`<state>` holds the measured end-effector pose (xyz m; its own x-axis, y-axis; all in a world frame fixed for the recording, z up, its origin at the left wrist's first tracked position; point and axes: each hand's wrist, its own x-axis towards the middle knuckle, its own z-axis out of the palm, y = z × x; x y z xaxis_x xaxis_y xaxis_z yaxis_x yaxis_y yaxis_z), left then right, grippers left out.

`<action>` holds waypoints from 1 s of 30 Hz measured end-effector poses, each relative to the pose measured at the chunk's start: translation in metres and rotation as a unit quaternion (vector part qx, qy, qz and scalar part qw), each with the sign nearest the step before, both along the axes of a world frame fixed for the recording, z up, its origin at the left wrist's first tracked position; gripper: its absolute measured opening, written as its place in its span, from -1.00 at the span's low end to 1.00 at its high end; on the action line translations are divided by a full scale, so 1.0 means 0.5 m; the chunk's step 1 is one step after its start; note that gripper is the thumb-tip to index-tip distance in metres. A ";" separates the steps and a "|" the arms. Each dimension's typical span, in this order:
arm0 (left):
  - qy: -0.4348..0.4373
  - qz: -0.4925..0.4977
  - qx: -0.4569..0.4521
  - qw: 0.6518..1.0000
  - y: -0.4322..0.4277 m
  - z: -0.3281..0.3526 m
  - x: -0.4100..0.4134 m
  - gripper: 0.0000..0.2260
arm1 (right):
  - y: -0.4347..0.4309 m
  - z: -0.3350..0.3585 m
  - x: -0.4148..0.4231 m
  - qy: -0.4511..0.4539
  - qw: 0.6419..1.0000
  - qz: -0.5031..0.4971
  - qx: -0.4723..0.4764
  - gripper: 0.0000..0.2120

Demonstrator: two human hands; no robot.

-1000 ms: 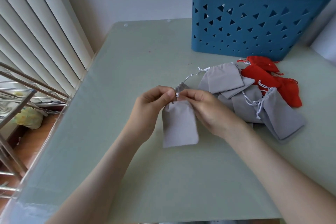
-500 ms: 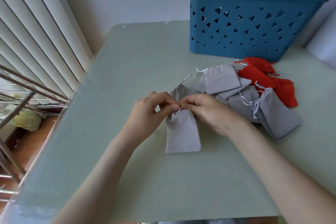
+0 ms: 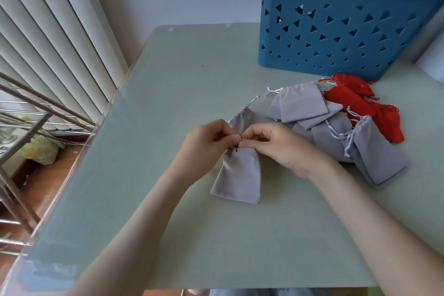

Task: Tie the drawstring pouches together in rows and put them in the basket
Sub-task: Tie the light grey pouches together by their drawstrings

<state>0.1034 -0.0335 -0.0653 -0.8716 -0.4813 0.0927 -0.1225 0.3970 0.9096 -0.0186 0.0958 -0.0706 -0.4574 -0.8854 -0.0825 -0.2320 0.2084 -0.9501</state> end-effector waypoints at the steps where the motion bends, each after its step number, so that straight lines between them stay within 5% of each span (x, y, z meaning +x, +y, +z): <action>1: -0.011 0.000 0.030 0.999 -0.003 -0.002 0.000 -0.89 | -0.001 -0.003 0.000 0.011 1.000 -0.002 -0.001 -0.94; 14: -0.093 -0.019 0.095 0.991 -0.010 -0.003 0.008 -0.93 | 0.000 -0.006 0.009 0.027 1.000 0.006 0.010 -0.84; 26: -0.088 0.015 -0.193 0.977 0.015 -0.009 -0.001 -0.95 | -0.008 -0.006 0.011 0.111 0.993 -0.002 0.050 -0.88; 30: 0.036 0.028 -0.336 0.941 0.023 -0.034 -0.015 -0.95 | -0.013 -0.012 0.004 0.091 0.995 -0.017 0.022 -0.84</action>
<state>0.0961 -0.0222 -0.0820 -0.8263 -0.3380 0.4506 -0.1079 0.8801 0.4623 -0.0165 0.0891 -0.0764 -0.4974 -0.8668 -0.0340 -0.3922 0.2597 -0.8824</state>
